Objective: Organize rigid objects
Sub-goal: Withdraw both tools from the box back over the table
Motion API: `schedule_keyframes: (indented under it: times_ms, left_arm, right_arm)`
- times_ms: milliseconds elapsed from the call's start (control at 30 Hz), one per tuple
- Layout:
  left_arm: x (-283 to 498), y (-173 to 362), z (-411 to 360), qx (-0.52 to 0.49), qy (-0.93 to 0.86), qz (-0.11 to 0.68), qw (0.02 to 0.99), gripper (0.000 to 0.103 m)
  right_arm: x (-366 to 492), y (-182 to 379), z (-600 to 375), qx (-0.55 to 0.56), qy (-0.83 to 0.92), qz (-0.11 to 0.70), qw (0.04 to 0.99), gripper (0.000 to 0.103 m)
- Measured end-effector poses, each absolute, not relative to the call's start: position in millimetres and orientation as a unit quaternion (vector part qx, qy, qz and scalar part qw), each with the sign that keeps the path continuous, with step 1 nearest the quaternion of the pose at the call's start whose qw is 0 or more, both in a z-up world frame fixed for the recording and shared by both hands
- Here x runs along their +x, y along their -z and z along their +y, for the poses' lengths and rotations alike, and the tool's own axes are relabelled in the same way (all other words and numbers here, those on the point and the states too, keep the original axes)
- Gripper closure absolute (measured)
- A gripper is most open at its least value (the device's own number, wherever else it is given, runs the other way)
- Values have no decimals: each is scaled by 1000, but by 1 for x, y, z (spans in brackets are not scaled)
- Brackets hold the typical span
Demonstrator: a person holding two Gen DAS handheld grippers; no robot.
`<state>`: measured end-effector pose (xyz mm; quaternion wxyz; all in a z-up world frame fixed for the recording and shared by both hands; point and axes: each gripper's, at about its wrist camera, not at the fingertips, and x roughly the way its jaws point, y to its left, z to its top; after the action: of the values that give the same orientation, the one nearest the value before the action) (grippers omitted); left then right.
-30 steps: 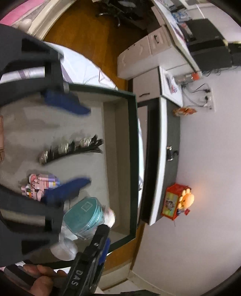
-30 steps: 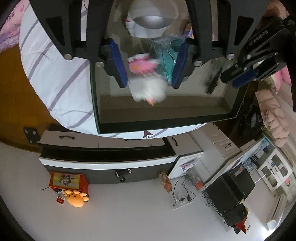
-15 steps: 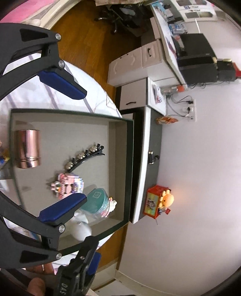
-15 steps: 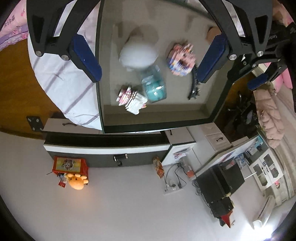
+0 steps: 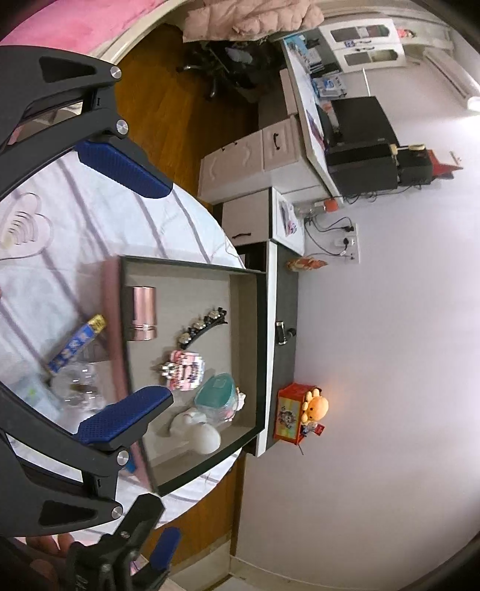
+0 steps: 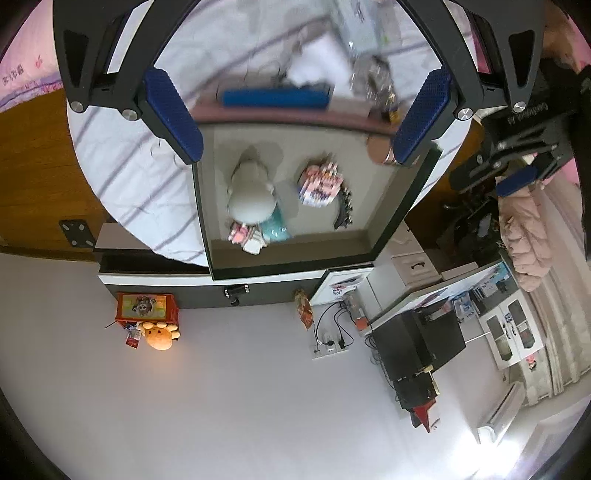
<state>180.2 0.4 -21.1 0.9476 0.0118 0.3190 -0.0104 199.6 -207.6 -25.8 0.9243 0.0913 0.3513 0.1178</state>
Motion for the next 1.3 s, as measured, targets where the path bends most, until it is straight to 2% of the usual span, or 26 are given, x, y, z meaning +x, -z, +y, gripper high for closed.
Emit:
schedule_keyframes:
  times_ms: [633,1300]
  left_arm:
    - [87,65,12,-20,-18,331,943,0]
    - [90,85,22,-21,-26,353,935,0]
  right_arm:
    - [94,60,-208,95,-108,343,928,0]
    - [93,86,-197,75,-131,376,914,0]
